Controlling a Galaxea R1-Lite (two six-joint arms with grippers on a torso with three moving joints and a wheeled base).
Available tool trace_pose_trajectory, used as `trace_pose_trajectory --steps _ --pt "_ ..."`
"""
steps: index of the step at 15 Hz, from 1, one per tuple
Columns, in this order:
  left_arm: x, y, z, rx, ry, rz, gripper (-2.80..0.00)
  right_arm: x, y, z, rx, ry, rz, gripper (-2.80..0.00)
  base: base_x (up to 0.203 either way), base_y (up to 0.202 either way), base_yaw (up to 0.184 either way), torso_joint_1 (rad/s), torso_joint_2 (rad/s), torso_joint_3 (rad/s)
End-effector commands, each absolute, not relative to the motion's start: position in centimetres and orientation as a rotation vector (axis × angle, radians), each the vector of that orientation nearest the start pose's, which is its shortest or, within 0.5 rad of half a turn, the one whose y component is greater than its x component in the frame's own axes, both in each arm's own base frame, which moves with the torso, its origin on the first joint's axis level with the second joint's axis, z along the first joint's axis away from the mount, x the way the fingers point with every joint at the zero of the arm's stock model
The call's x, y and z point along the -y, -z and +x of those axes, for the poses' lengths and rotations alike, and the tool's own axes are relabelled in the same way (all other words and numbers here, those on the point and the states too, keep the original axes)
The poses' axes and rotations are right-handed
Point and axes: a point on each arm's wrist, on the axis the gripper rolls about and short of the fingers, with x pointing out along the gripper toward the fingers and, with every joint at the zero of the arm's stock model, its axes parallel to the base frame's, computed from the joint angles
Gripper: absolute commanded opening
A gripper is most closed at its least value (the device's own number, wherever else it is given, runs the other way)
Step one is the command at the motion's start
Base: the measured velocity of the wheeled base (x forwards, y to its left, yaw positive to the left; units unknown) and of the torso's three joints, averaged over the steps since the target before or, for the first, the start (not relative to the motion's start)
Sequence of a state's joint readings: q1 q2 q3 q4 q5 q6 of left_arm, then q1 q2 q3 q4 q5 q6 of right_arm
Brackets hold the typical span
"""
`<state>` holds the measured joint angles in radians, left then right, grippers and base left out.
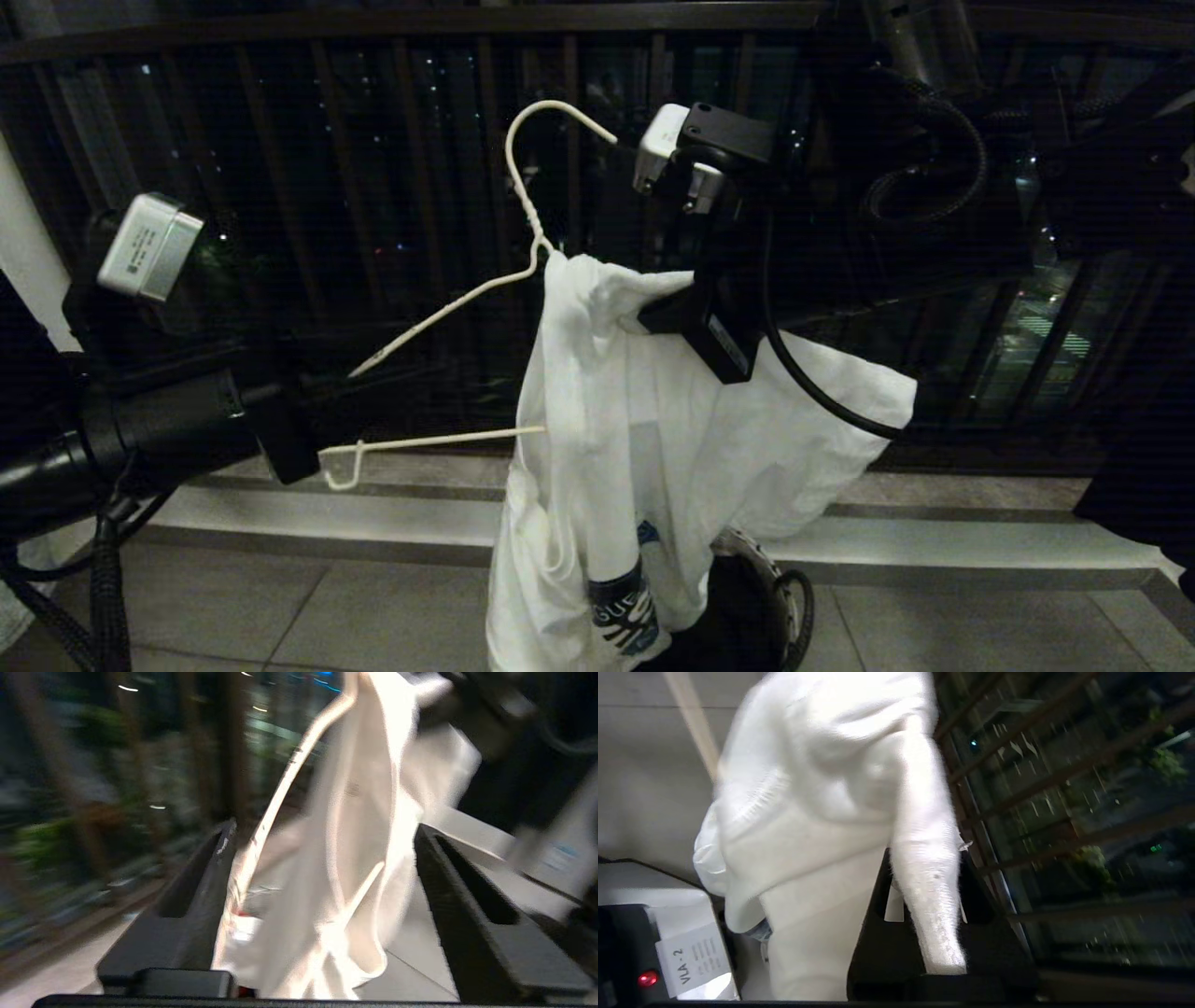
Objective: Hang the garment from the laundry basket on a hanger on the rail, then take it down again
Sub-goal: Hang the clothes on the clothes rack
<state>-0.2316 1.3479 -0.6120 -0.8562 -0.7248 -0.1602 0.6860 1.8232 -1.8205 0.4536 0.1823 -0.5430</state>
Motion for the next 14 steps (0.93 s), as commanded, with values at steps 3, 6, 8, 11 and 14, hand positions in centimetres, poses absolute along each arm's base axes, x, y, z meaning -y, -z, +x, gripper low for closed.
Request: trace_pose_trajectory --steps 3,6,8,11,14 --pt "5.8 -25.4 20.2 0.094 0.895 -0.115 0.00 -21.7 -31.9 26.2 -0.226 -0.957 -0.621 -2.80 0.000 0.000 0.000 0.000 0.00 0.000" --pt "5.4 -27.4 19.3 0.168 0.818 -0.137 0.00 -21.2 -31.9 26.5 -0.229 -0.940 -0.618 -2.80 0.000 0.000 0.000 0.000 0.00 0.000" --pt "5.3 -28.7 18.8 0.165 0.815 -0.198 0.00 -20.8 -31.9 27.0 -0.233 -0.924 -0.615 -2.80 0.000 0.000 0.000 0.000 0.00 0.000" --pt "5.4 -29.5 19.2 0.009 0.799 -0.242 -1.79 -20.1 -32.1 27.6 -0.231 -0.894 -0.608 -2.80 0.000 0.000 0.000 0.000 0.00 0.000" --pt "5.6 -30.8 19.3 -0.218 0.781 -0.290 -2.80 -19.4 -32.2 28.2 -0.235 -0.865 -0.599 -2.80 0.000 0.000 0.000 0.000 0.00 0.000"
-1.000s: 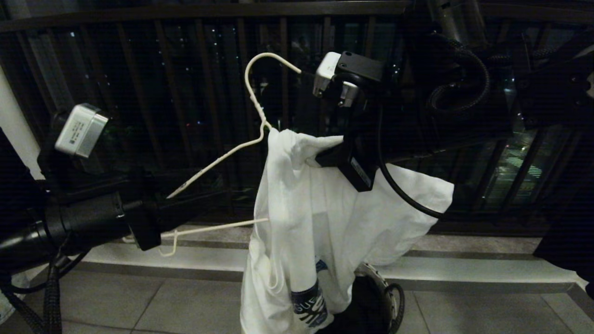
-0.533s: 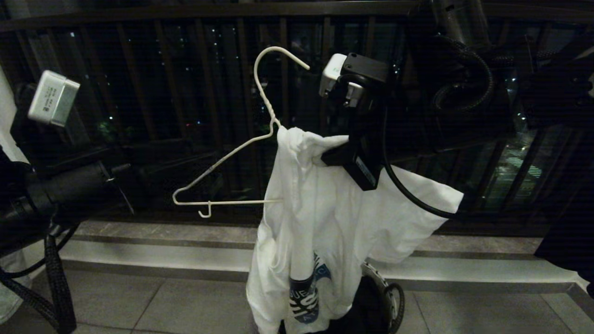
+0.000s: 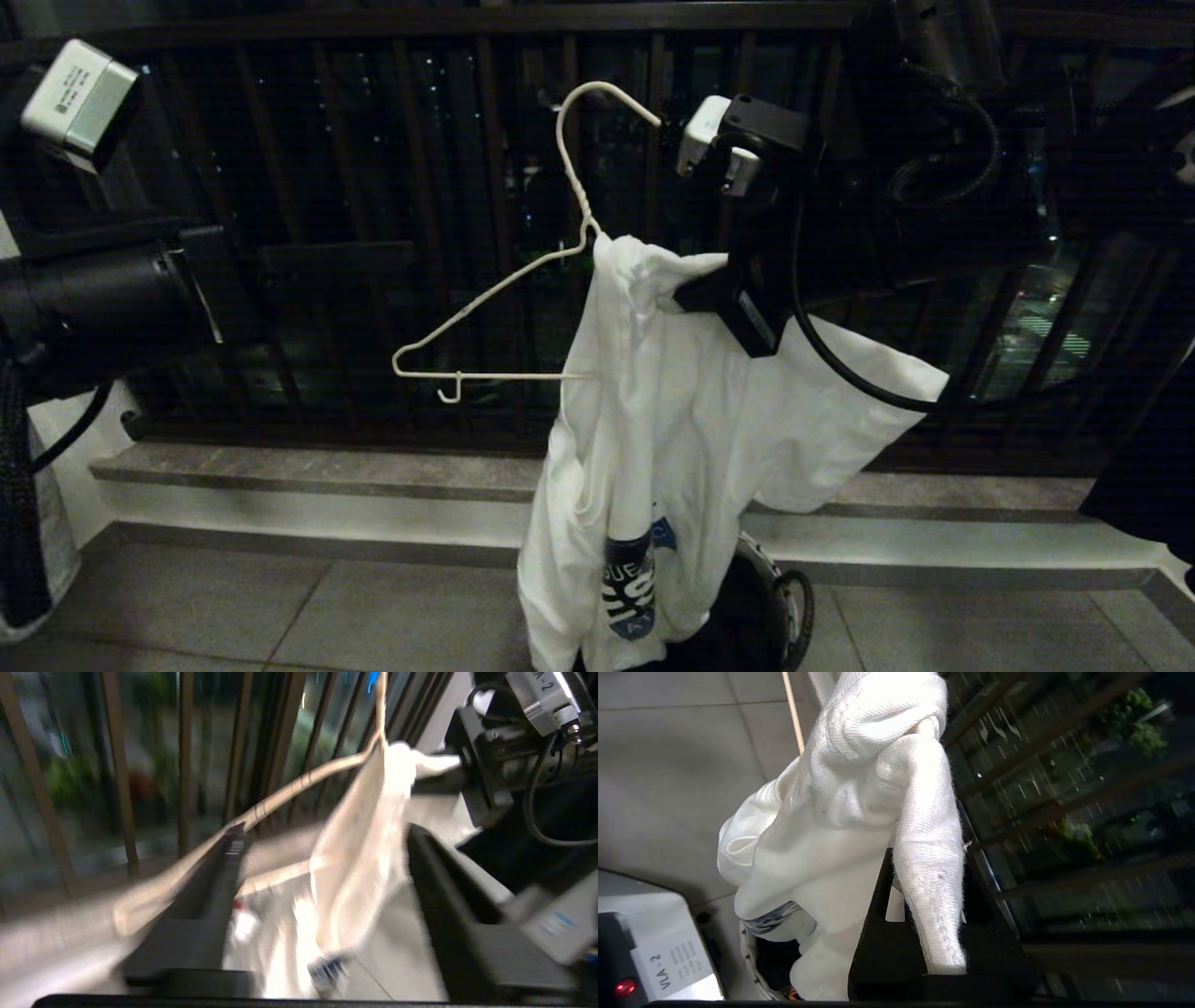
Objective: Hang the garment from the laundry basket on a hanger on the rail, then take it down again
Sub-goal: Hang the clothes on the clothes rack
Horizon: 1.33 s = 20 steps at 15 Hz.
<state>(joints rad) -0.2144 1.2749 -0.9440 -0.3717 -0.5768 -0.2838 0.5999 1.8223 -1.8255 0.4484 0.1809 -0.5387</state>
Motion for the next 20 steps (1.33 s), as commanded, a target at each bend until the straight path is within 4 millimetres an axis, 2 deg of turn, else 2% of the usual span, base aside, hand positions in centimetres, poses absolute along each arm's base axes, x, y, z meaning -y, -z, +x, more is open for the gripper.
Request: trace_pose_trajectory --steps 1,4,6,8,12,17,19,20 --pt "5.8 -31.5 19.2 -0.295 0.781 -0.303 -2.80 -19.1 -32.2 28.4 -0.237 -0.856 -0.597 -2.80 0.000 0.000 0.000 0.000 0.00 0.000" --pt "6.7 -32.8 19.6 -0.570 0.763 -0.339 -2.80 -18.5 -32.4 28.9 -0.220 -0.830 -0.589 -2.80 0.000 0.000 0.000 0.000 0.00 0.000" --pt "8.0 -32.1 20.7 -0.740 0.768 -0.347 -2.80 -18.4 -32.4 28.9 -0.219 -0.826 -0.589 -2.80 0.000 0.000 0.000 0.000 0.00 0.000" --pt "9.2 -31.7 21.3 -0.822 0.766 -0.395 -2.80 -18.4 -32.6 29.0 -0.213 -0.824 -0.588 -2.80 0.000 0.000 0.000 0.000 0.00 0.000" --pt "10.2 -31.3 22.5 -0.880 0.731 -0.454 -2.80 -18.2 -32.6 29.1 -0.216 -0.816 -0.585 -2.80 0.000 0.000 0.000 0.000 0.00 0.000" --pt "14.9 -25.9 25.7 -1.041 0.603 -0.336 -2.80 -18.0 -32.7 29.1 -0.214 -0.809 -0.583 -2.80 0.000 0.000 0.000 0.000 0.00 0.000" --pt "15.7 -25.0 26.3 -1.024 0.600 -0.355 -2.80 -17.9 -33.0 29.0 -0.206 -0.807 -0.582 -2.80 0.000 0.000 0.000 0.000 0.00 0.000" --pt "16.0 -24.6 26.6 -0.992 0.597 -0.367 0.00 -17.9 -33.0 29.0 -0.204 -0.808 -0.581 -2.80 0.000 0.000 0.000 0.000 0.00 0.000"
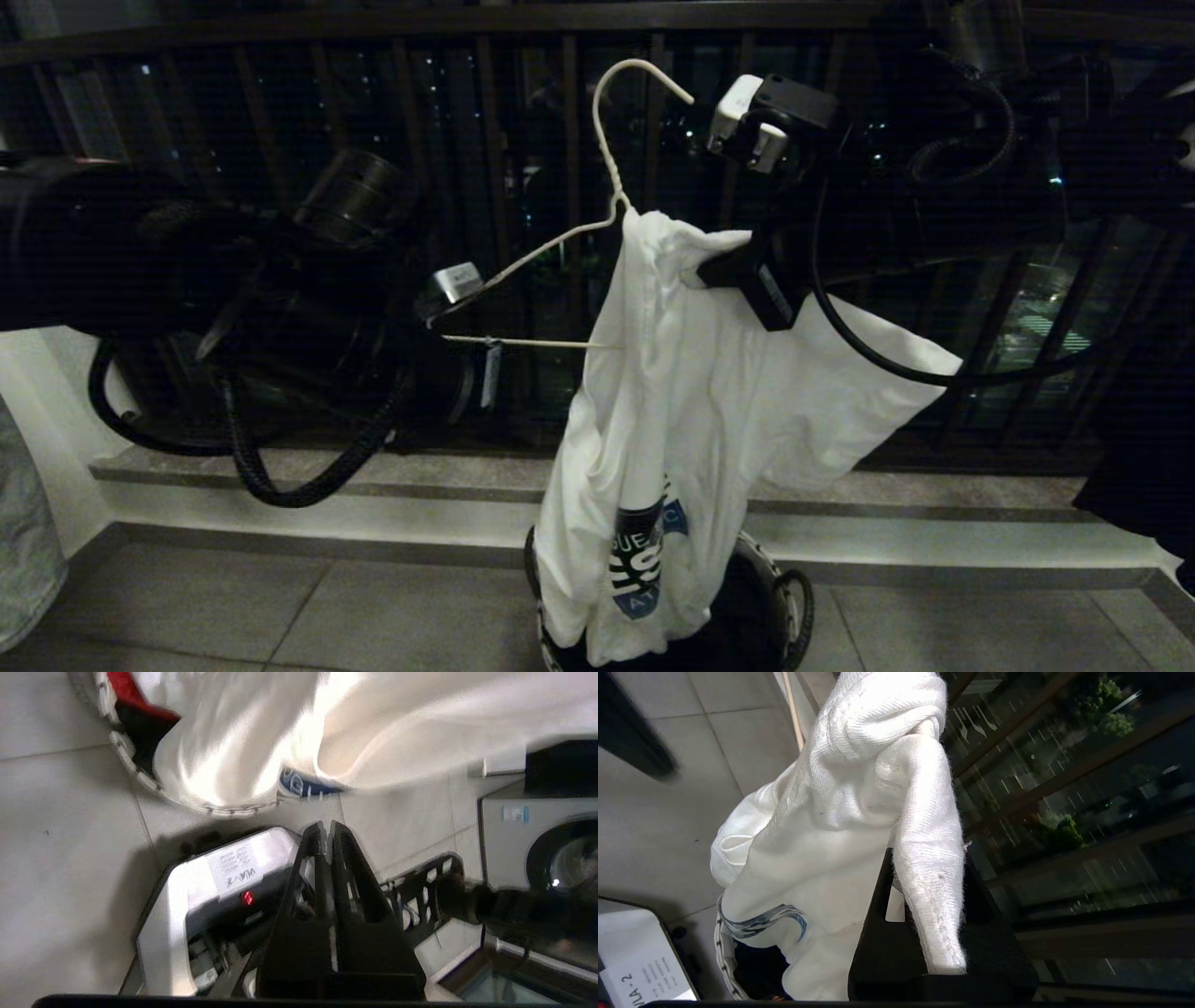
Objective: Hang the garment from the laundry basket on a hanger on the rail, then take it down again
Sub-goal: Hang the clothes on the clothes rack
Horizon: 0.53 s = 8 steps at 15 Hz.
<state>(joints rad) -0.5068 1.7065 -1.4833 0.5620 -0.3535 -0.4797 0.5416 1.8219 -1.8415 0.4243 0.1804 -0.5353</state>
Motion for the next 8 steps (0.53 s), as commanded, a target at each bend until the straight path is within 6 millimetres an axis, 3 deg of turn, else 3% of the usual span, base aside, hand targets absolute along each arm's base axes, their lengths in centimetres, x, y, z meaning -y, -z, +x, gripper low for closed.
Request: trace_pose_trajectory --steps 1,4,8 --pt "16.3 -24.2 26.7 -0.958 0.575 -0.362 0.00 -17.9 -33.1 28.9 -0.202 -0.809 -0.581 -2.80 0.000 0.000 0.000 0.000 0.00 0.000" --pt "18.2 -23.3 26.2 -0.846 0.513 -0.306 0.00 -18.2 -33.2 28.8 -0.195 -0.816 -0.582 -2.80 0.000 0.000 0.000 0.000 0.00 0.000" --pt "18.5 -23.7 26.3 -0.789 0.478 -0.357 0.00 -18.9 -33.2 28.1 -0.193 -0.845 -0.585 -2.80 0.000 0.000 0.000 0.000 0.00 0.000"
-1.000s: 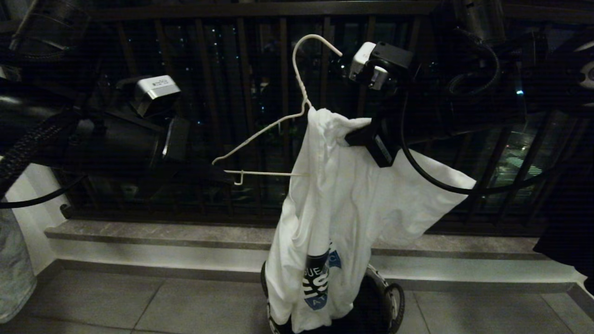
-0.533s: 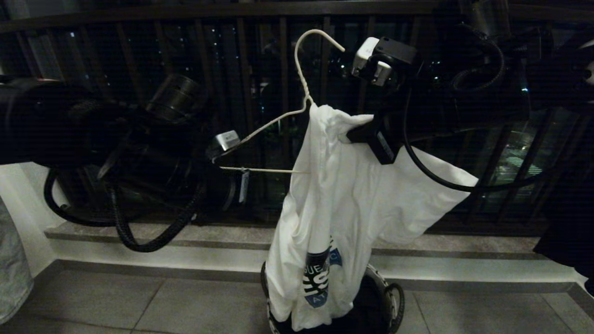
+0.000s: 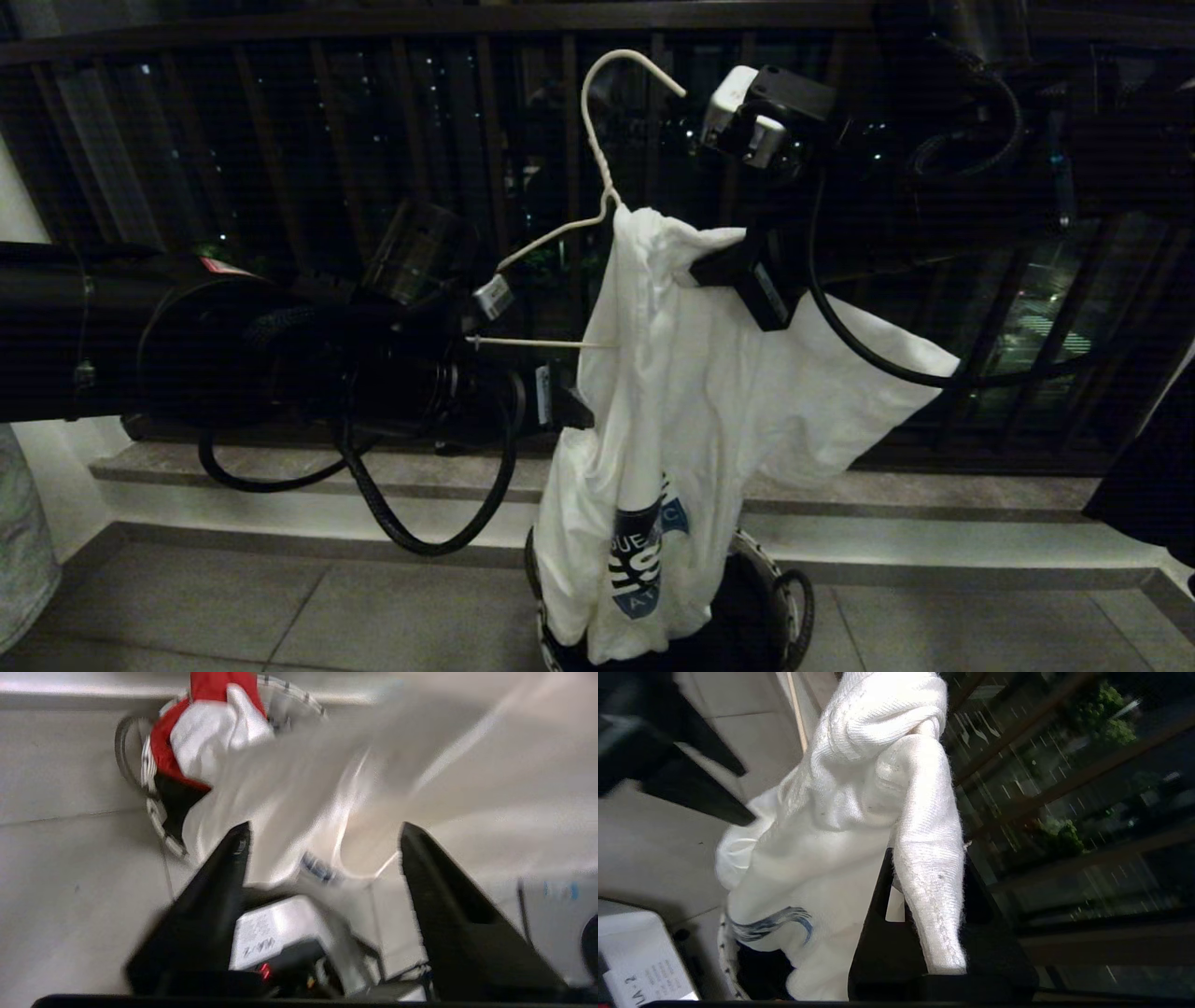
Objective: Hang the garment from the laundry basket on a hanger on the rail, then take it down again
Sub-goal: Hang the clothes on the clothes rack
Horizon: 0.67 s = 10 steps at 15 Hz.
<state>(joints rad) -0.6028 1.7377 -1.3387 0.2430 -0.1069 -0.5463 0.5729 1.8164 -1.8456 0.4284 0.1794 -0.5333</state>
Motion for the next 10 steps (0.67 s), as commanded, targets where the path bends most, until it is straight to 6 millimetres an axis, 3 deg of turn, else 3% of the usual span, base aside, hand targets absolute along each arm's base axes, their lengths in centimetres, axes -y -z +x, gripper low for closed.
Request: trace_pose_trajectory --steps 1,10 --pt "18.7 -23.8 26.3 -0.766 0.466 -0.361 0.00 -19.2 -33.2 27.8 -0.190 -0.853 -0.584 -2.80 0.000 0.000 0.000 0.000 0.00 0.000" --pt "19.3 -22.4 27.2 -0.667 0.216 -0.206 0.00 -19.3 -33.3 27.7 -0.188 -0.852 -0.585 -2.80 0.000 0.000 0.000 0.000 0.00 0.000"
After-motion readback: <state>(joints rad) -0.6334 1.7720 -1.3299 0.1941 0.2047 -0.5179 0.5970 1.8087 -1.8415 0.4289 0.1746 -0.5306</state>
